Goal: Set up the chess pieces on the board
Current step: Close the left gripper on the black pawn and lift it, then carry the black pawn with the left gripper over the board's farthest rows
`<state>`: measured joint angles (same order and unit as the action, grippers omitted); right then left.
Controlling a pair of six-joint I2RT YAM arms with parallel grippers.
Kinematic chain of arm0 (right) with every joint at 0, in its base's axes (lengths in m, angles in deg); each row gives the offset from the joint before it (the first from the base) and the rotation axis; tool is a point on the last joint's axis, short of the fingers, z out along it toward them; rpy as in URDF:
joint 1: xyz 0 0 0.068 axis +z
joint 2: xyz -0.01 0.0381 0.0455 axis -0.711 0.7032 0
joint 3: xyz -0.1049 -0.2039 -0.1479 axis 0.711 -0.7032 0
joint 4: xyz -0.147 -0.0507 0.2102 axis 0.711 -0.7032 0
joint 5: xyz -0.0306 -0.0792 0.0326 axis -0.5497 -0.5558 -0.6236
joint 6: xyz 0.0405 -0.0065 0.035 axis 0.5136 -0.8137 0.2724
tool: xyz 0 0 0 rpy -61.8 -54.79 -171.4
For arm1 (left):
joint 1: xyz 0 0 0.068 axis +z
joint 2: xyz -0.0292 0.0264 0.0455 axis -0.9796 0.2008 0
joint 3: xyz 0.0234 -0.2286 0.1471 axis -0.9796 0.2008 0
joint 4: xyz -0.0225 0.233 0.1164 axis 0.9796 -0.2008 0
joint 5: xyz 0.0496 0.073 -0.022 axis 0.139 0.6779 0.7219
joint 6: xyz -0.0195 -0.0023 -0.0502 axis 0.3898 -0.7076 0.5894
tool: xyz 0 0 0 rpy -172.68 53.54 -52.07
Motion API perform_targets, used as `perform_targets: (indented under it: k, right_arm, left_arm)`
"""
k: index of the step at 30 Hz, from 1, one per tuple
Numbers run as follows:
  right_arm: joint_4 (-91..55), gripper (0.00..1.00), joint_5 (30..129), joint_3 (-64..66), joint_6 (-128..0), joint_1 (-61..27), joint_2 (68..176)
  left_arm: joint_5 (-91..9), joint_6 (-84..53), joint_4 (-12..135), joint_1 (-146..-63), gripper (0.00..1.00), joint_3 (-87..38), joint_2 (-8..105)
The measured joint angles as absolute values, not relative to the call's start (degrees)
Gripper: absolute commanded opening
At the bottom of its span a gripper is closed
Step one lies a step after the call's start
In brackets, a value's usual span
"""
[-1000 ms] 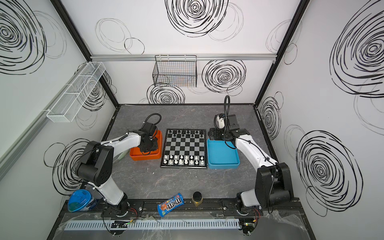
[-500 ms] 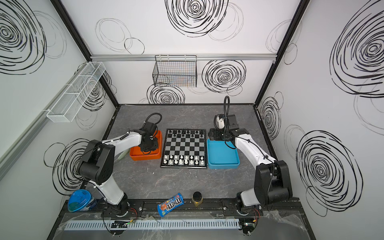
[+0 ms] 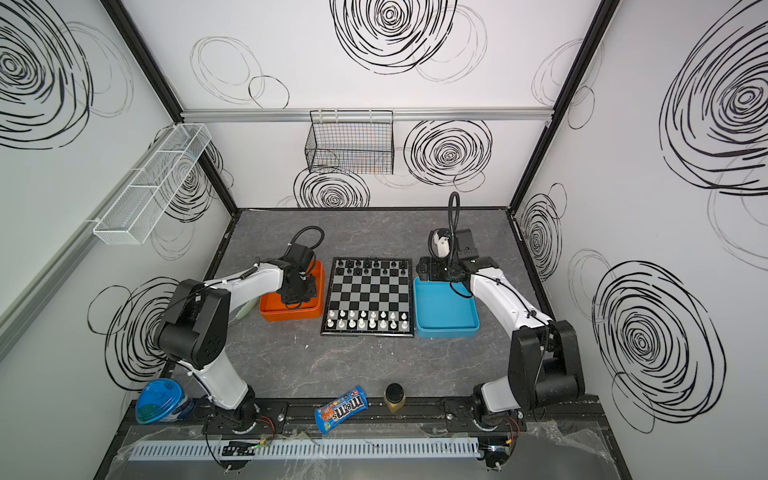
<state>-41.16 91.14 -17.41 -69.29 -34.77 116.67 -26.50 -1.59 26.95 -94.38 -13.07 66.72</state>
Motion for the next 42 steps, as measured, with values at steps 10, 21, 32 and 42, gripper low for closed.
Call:
perform_targets:
  k: [10, 21, 32, 42]
  right_arm:
    - [-41.2, 0.89, 91.6, -17.4, -69.3, -35.0, 116.8]
    - [-41.2, 0.89, 92.2, -17.4, -69.3, -35.0, 117.2]
    - [-41.5, 0.89, 92.5, -16.8, -69.3, -35.4, 118.7]
    - [-41.7, 0.89, 92.2, -16.6, -69.3, -36.7, 118.8]
  left_arm:
    - [-25.3, -3.0, 21.5, -94.4, 0.12, -16.7, 63.8]
    - [-25.0, -4.6, 16.8, -94.4, 0.13, -21.0, 63.1]
    - [-23.3, -6.4, 11.0, -99.0, 0.14, -38.9, 65.8]
    - [-23.5, -6.8, 10.1, -108.5, 0.15, -59.7, 82.7]
